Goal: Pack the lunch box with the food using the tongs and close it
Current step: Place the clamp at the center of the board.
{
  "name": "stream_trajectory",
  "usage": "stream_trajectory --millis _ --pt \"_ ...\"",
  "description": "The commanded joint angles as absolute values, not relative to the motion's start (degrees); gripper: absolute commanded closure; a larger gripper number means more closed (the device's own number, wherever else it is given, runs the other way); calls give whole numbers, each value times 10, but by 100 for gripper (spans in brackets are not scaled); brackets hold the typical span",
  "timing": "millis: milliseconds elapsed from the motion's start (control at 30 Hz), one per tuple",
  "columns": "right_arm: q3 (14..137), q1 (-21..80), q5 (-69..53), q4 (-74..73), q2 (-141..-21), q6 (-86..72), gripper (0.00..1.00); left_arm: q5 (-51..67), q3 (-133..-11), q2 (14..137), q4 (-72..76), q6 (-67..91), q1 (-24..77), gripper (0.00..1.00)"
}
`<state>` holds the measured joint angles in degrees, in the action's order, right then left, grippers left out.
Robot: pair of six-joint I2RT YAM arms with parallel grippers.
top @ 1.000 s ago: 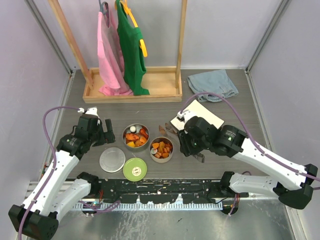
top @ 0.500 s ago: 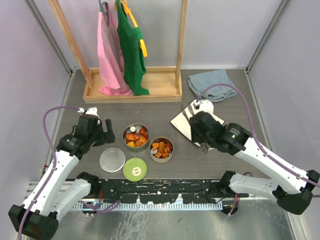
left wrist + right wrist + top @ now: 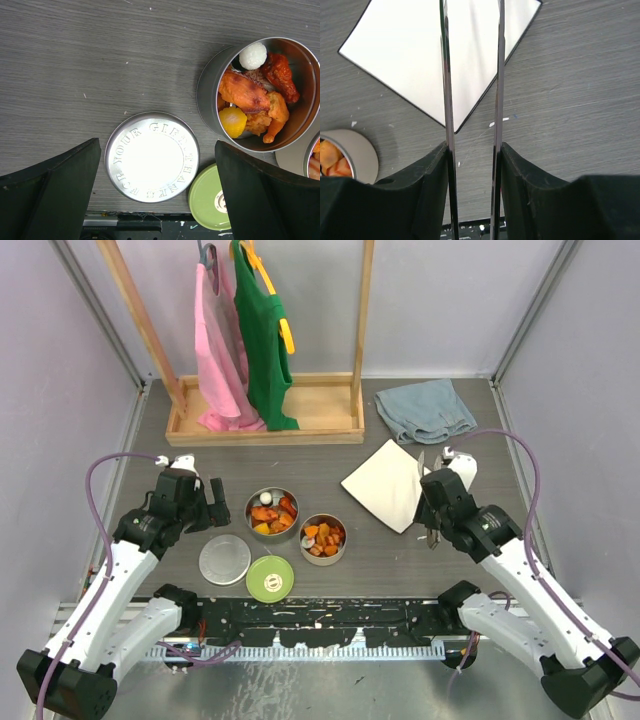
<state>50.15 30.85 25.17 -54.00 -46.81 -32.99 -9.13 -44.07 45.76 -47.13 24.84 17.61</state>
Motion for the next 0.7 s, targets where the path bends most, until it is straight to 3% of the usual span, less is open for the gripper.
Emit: stream_trajectory --millis 0,167,400,667 --pt "468 279 313 -474 -436 -382 52 -87 -453 454 -461 249 174 2" --pt "429 206 305 -432 -439 -396 53 -89 -453 452 -461 249 174 2" --pt "363 30 229 -360 -475 -377 53 -87 -452 451 -461 248 175 2" --pt "291 -7 229 -296 -504 -422 52 -89 -452 452 -460 248 174 2"
